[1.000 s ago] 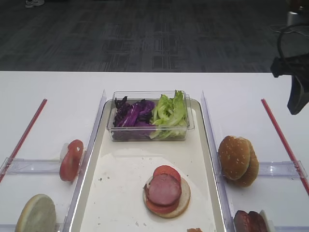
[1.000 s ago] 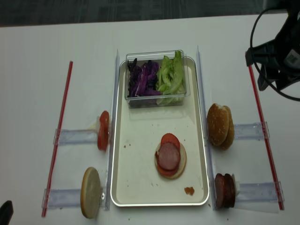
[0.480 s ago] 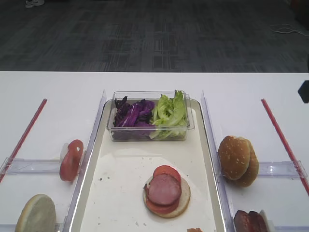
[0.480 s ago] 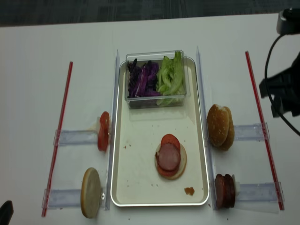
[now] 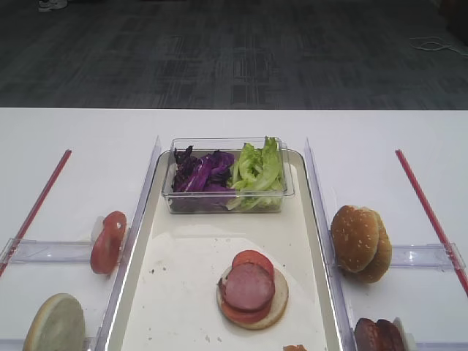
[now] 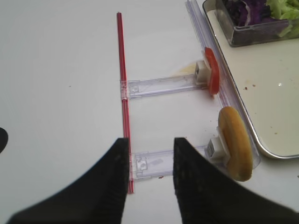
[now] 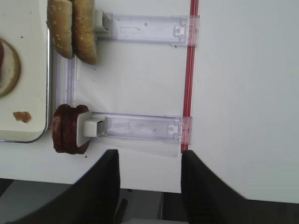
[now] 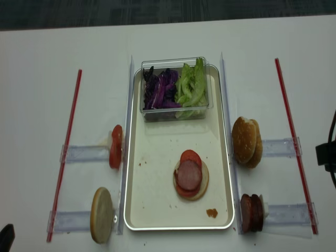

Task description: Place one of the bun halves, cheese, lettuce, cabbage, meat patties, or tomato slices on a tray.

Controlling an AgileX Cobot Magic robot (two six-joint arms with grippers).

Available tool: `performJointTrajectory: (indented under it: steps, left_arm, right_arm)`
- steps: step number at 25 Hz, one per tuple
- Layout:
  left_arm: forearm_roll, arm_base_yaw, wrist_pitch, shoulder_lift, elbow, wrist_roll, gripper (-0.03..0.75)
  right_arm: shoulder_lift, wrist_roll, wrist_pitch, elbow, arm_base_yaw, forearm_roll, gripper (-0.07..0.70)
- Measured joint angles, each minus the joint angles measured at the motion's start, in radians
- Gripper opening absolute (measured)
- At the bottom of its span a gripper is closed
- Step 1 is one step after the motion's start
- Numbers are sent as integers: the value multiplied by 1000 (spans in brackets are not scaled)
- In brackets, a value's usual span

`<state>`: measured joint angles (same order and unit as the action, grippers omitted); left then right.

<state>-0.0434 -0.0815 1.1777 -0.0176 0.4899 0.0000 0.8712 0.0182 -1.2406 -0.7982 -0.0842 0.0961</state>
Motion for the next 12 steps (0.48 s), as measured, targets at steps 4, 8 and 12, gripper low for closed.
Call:
performJointTrajectory:
  steps: [4,8,12]
  left_arm:
    - [0,0,0,0,0,0,225]
    - [0,0,0,0,0,0,225]
    - [0,0,0,0,0,0,225]
  right_arm:
    - [-118,-1,-4,43,0,4,337]
    - [-225,-2,-8,87,0,-8,337]
    - [-328,-12,-15,123,0,-22,337]
